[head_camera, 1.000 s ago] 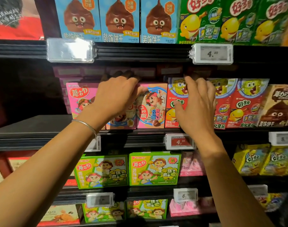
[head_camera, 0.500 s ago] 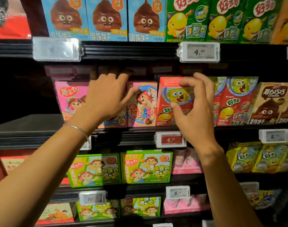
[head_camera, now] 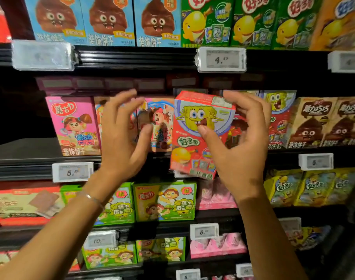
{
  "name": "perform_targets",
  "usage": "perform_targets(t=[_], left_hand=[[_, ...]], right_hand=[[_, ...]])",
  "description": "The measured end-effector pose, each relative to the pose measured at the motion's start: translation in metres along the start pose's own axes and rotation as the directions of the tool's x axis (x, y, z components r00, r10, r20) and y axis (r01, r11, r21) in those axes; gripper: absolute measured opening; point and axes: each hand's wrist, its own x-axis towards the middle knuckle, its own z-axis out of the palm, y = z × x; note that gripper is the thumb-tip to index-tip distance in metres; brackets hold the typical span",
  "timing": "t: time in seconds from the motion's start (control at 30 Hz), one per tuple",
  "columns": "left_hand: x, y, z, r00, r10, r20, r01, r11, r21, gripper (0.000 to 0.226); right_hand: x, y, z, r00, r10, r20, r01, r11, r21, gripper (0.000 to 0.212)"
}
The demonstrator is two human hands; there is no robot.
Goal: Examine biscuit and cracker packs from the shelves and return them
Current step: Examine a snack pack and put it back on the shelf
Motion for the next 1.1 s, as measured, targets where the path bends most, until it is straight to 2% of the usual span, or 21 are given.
perform_targets(t=[0.07, 0.13, 0.17, 0.23, 0.33, 0.37, 0.43, 0.5, 0.57, 0.63, 0.7, 0.77, 0.87, 1.0, 1.1], left_hand=[[-0.031, 0.024, 0.007, 0.986, -0.101, 0.131, 0.136, 0.947, -0.293, 0.054], [-0.07, 0.048, 0.014, 0.925, -0.243, 0.291, 0.37, 0.745, -0.555, 0.064], [-0.091, 0.059, 0.017, 0.892, -0.305, 0.333, 0.451, 0.646, -0.616, 0.064], [-0.132, 0.076, 0.022, 0.815, -0.465, 0.346, 0.565, 0.504, -0.653, 0.063], [-0.177, 0.093, 0.022, 0.619, -0.674, 0.404, 0.653, 0.156, -0.741, 0.082], [-0.188, 0.095, 0.019, 0.568, -0.719, 0.4, 0.641, 0.082, -0.763, 0.079], [-0.202, 0.093, 0.009, 0.477, -0.784, 0.397, 0.646, 0.006, -0.763, 0.049], [-0.209, 0.093, -0.001, 0.4, -0.831, 0.385, 0.71, 0.015, -0.704, 0.023], [-0.213, 0.094, -0.007, 0.396, -0.841, 0.369, 0.789, 0.106, -0.605, 0.019], [-0.221, 0.095, -0.011, 0.397, -0.84, 0.371, 0.818, 0.139, -0.559, 0.016], [-0.225, 0.105, -0.016, 0.368, -0.845, 0.389, 0.813, 0.09, -0.575, 0.035], [-0.23, 0.114, -0.022, 0.366, -0.845, 0.389, 0.808, 0.082, -0.584, 0.05], [-0.236, 0.126, -0.033, 0.389, -0.83, 0.4, 0.829, 0.126, -0.545, 0.059], [-0.242, 0.144, -0.058, 0.432, -0.813, 0.389, 0.823, 0.18, -0.538, 0.05], [-0.25, 0.164, -0.089, 0.55, -0.718, 0.426, 0.791, 0.283, -0.543, 0.045]], right_hand=[[-0.012, -0.001, -0.001, 0.994, 0.104, -0.009, -0.103, 0.987, 0.12, 0.052], [-0.025, 0.003, -0.002, 0.975, 0.217, -0.042, -0.202, 0.953, 0.226, 0.049], [-0.034, 0.005, -0.002, 0.956, 0.287, -0.054, -0.26, 0.921, 0.29, 0.048], [-0.056, 0.01, -0.002, 0.897, 0.438, -0.059, -0.375, 0.824, 0.425, 0.045], [-0.102, 0.022, -0.008, 0.835, 0.548, -0.042, -0.457, 0.734, 0.503, 0.038], [-0.117, 0.027, -0.01, 0.821, 0.571, -0.021, -0.488, 0.72, 0.493, 0.034], [-0.146, 0.034, -0.017, 0.753, 0.658, 0.027, -0.603, 0.672, 0.431, 0.029], [-0.17, 0.041, -0.022, 0.661, 0.746, 0.081, -0.711, 0.589, 0.386, 0.024], [-0.189, 0.044, -0.027, 0.613, 0.779, 0.132, -0.764, 0.542, 0.348, 0.025], [-0.205, 0.044, -0.033, 0.596, 0.786, 0.162, -0.793, 0.546, 0.269, 0.035], [-0.218, 0.044, -0.038, 0.529, 0.829, 0.183, -0.84, 0.48, 0.253, 0.035], [-0.228, 0.043, -0.045, 0.473, 0.861, 0.189, -0.875, 0.434, 0.215, 0.03], [-0.237, 0.032, -0.053, 0.484, 0.853, 0.194, -0.873, 0.455, 0.176, 0.025], [-0.251, 0.011, -0.064, 0.495, 0.815, 0.301, -0.869, 0.454, 0.198, 0.028], [-0.26, -0.013, -0.075, 0.451, 0.79, 0.415, -0.892, 0.394, 0.22, 0.032]])
